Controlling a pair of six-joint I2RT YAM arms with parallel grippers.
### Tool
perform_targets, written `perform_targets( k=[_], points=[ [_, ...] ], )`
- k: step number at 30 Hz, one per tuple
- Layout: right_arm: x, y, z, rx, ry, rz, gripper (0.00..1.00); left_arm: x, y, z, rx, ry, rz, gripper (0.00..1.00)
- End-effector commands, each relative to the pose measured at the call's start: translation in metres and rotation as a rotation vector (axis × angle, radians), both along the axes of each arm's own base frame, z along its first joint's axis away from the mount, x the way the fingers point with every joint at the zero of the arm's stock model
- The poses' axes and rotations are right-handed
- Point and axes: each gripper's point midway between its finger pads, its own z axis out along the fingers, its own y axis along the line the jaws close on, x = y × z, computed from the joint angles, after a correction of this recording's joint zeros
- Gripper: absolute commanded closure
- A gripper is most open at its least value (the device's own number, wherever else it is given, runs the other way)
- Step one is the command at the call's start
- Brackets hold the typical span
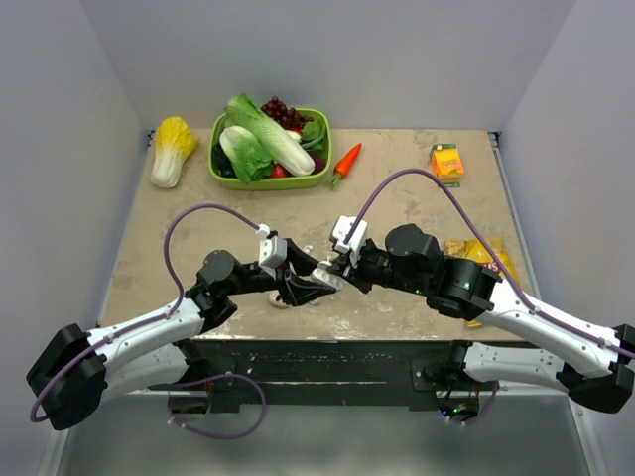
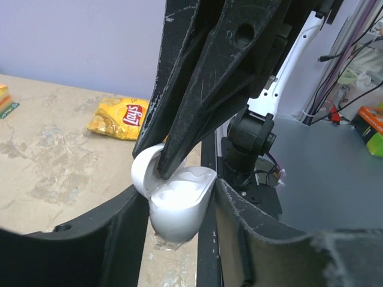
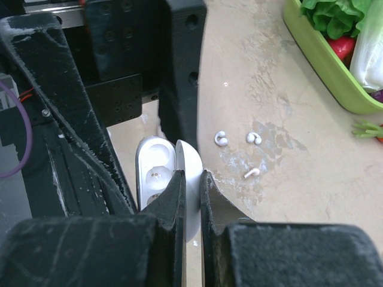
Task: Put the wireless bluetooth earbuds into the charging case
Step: Adjust the charging case.
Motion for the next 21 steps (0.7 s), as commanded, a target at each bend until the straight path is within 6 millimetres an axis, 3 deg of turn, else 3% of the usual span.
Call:
perform_targets(
  k=[1, 4, 6, 8, 13, 16, 19, 20, 21],
  points=[
    [0.0019, 0.0015, 0.0103, 0.039, -0.028, -0.005, 1.0, -0.0028, 0.0018, 0.0053, -0.032, -0.026, -0.018, 0.54],
    [0.0014, 0.0018, 0.0102, 0.04, -0.027, -0.004, 1.0, -0.0031, 0.0014, 0.0041, -0.033, -0.018, -0.025, 0.59],
    [0.0019, 0.0017, 0.0099, 0.04, -0.027, -0.005, 1.0, -0.0024, 0.0015, 0.004, -0.033, -0.014, -0.023, 0.48],
    [0.0014, 0.0015, 0.0107, 0.042, -0.026, -0.004, 1.0, -0.0012, 0.0016, 0.0036, -0.034, -0.011, -0.016, 0.45],
    [0.0013, 0.0013, 0.0101, 0.043, -0.025, -0.005, 1.0, -0.0007, 0.002, 0.0029, -0.034, -0.009, -0.013, 0.46],
    [0.0014, 0.0014, 0.0108, 0.043, -0.026, -0.004, 1.0, -0.002, 0.0013, 0.0027, -0.036, -0.009, -0.021, 0.59],
    [0.0004, 0.002, 0.0082, 0.04, -0.02, -0.001, 1.0, -0.0025, 0.0011, 0.002, -0.043, -0.003, -0.027, 0.83],
    [0.001, 0.0022, 0.0081, 0.041, -0.019, -0.003, 1.0, -0.0016, 0.0013, 0.0008, -0.044, 0.0, -0.023, 0.97],
    [0.0009, 0.0021, 0.0082, 0.043, -0.018, -0.004, 1.0, -0.0019, 0.0017, 0.0012, -0.05, 0.007, -0.022, 1.0]
  ],
)
